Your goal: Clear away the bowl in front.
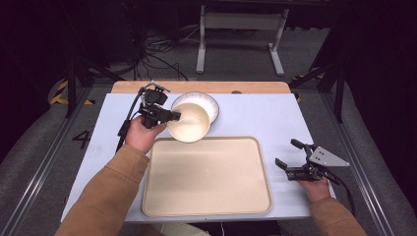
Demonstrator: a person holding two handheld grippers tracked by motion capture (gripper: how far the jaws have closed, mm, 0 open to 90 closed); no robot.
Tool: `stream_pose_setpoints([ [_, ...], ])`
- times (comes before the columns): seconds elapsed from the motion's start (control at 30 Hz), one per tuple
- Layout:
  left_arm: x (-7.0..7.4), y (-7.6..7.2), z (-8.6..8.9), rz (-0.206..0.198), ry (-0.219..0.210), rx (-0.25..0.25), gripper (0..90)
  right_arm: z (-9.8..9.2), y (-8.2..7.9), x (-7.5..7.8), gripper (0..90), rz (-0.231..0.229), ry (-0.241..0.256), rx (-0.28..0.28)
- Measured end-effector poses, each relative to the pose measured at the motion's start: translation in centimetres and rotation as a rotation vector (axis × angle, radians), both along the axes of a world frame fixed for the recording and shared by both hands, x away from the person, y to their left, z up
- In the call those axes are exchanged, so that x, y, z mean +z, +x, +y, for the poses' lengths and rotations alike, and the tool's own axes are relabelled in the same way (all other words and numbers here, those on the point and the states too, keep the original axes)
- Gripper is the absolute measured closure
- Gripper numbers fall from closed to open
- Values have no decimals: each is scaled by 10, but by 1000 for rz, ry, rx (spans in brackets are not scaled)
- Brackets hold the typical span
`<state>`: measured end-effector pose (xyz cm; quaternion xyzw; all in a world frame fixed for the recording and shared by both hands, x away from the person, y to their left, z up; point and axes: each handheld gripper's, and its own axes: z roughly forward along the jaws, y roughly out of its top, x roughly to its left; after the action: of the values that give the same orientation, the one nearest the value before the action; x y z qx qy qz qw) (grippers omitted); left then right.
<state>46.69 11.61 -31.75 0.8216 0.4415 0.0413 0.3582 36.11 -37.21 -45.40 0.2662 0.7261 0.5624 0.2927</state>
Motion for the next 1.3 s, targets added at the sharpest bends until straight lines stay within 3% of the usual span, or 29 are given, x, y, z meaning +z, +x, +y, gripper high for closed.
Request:
stream_pose_setpoints([
  [0.13, 2, -5, -2, -14, 14, -35, 828, 0, 0, 0, 56, 0, 0, -1],
  [0.37, 3, -15, -10, -5, 30, -67, 828, 0, 0, 0, 55, 0, 0, -1],
  [0.53, 2, -21, -17, -16, 57, -127, 828, 0, 0, 0, 55, 0, 0, 0],
  [0.67, -2, -26, -24, 1, 60, -136, 829, 0, 0, 0, 55, 1, 1, -1],
  [0.7, -2, -26, -25, -9, 75, -167, 829, 0, 0, 0, 55, 1, 1, -2],
  [1.3, -28, -41, -46, 46, 106, -235, 829, 0, 0, 0, 55, 0, 0, 0],
])
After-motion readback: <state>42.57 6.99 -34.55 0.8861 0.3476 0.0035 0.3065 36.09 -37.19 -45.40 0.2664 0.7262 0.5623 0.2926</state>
